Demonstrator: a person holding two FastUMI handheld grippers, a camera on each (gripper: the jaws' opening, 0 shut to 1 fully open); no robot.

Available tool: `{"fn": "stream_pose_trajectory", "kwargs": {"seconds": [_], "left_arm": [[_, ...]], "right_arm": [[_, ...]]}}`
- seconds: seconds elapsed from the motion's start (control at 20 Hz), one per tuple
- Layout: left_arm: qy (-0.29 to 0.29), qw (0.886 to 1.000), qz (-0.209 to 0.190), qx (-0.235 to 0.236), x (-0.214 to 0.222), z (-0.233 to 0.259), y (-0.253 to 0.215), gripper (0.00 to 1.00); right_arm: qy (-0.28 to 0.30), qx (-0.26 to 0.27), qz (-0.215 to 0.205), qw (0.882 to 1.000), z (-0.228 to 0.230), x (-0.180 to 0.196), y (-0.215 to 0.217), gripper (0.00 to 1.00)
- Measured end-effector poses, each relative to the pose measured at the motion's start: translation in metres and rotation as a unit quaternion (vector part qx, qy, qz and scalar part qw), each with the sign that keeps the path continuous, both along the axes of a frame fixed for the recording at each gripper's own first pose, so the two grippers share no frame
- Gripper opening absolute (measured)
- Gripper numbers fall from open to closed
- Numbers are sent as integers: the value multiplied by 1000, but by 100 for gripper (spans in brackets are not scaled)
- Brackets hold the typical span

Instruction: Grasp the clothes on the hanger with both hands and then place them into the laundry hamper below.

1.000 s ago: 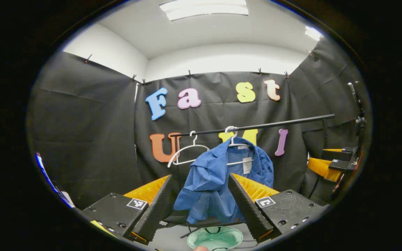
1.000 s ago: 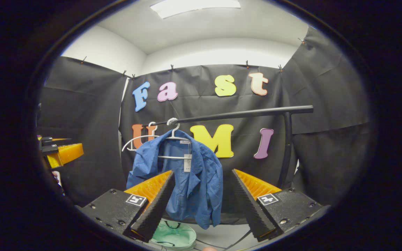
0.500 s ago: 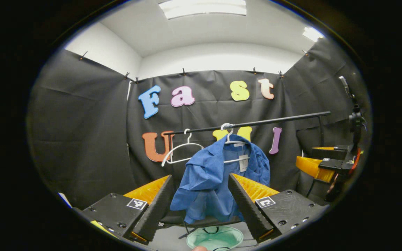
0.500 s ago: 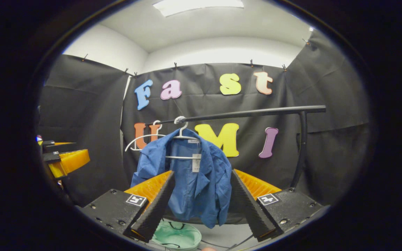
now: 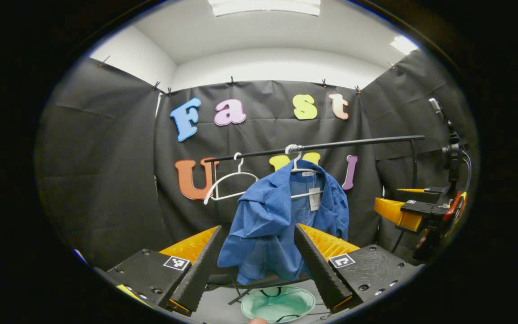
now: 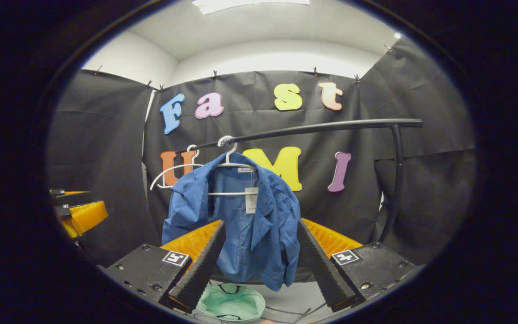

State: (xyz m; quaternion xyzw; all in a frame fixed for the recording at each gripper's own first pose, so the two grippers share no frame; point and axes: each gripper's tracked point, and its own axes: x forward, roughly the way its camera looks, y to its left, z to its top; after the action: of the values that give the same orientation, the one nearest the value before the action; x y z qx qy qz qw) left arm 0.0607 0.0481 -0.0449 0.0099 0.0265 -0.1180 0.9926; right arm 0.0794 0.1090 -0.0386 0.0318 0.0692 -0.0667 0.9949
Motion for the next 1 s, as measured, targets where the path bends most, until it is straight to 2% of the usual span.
{"fn": "stream_pose_trajectory", "kwargs": {"seconds": [0.2,0.45,0.8,0.85,0.95,1.0], "left_arm": [[18,1000,-17,-5,16,-14,-4,97],[40,999,-22,-16,42,-31,-17,97],[45,999,-11,-16,94,-48,-52,97],[45,999,-7,-18,104,-51,-57,98],[50,999,3,-18,125,-57,-66,97],[54,998,10,-14,135,-60,-71,97]], "right_arm": [[16,8,-11,1000,-13,13,6,100],[46,35,-4,998,-35,43,11,99],[67,79,14,995,-67,120,-12,98],[72,85,23,994,-73,132,-14,94],[81,91,37,992,-84,157,-19,97],[86,92,40,991,-89,169,-21,94]]}}
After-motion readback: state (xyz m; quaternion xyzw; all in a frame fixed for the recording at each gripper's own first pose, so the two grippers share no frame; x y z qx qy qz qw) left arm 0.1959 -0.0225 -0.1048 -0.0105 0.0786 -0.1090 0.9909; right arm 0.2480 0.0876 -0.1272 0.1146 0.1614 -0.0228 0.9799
